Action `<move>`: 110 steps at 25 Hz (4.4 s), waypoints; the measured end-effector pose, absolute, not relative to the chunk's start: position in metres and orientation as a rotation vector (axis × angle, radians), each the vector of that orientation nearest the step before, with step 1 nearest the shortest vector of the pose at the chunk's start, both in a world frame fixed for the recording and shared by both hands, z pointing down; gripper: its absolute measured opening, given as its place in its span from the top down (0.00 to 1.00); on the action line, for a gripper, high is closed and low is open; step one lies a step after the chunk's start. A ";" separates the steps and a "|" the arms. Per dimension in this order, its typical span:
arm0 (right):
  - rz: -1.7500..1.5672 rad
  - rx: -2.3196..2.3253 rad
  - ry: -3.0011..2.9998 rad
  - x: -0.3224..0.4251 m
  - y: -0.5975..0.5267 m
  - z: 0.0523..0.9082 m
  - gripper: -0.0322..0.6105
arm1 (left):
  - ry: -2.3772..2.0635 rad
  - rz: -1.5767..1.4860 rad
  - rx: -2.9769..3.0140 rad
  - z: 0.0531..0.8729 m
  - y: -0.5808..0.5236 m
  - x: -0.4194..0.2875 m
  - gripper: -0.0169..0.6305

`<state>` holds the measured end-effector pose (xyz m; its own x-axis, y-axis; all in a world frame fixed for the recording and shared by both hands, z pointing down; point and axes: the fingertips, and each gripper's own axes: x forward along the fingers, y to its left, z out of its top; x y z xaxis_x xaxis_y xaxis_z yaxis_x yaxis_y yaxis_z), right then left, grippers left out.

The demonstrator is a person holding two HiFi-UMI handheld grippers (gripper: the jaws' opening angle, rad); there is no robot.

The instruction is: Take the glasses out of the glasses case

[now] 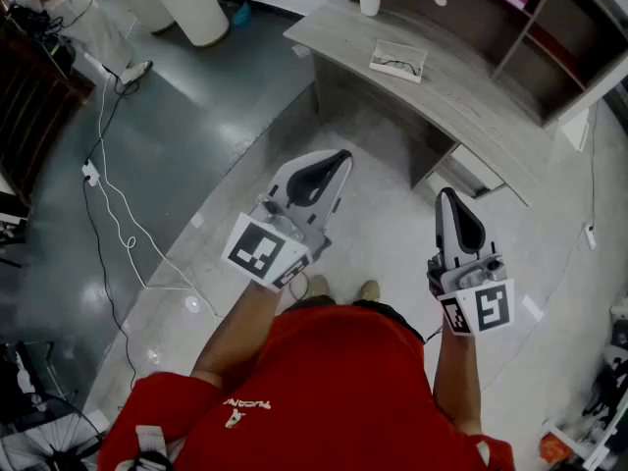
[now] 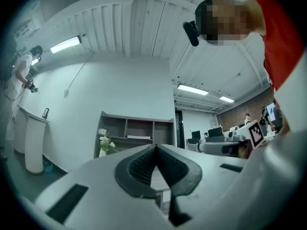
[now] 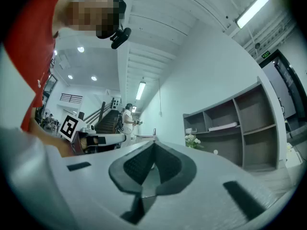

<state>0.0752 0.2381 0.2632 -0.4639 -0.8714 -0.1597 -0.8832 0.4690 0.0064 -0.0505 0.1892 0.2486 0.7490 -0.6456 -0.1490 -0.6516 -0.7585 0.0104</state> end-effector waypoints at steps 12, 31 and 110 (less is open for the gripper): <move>0.085 -1.462 2.589 0.105 0.240 0.271 0.94 | 1.124 0.205 -2.871 0.254 0.189 -0.020 0.96; 0.135 -1.370 2.636 0.162 0.189 0.276 0.94 | 1.205 0.145 -2.793 0.254 0.147 0.028 0.96; -0.469 -0.621 3.977 0.116 -0.274 0.601 0.83 | 1.342 -0.125 -2.931 0.392 -0.258 0.015 0.96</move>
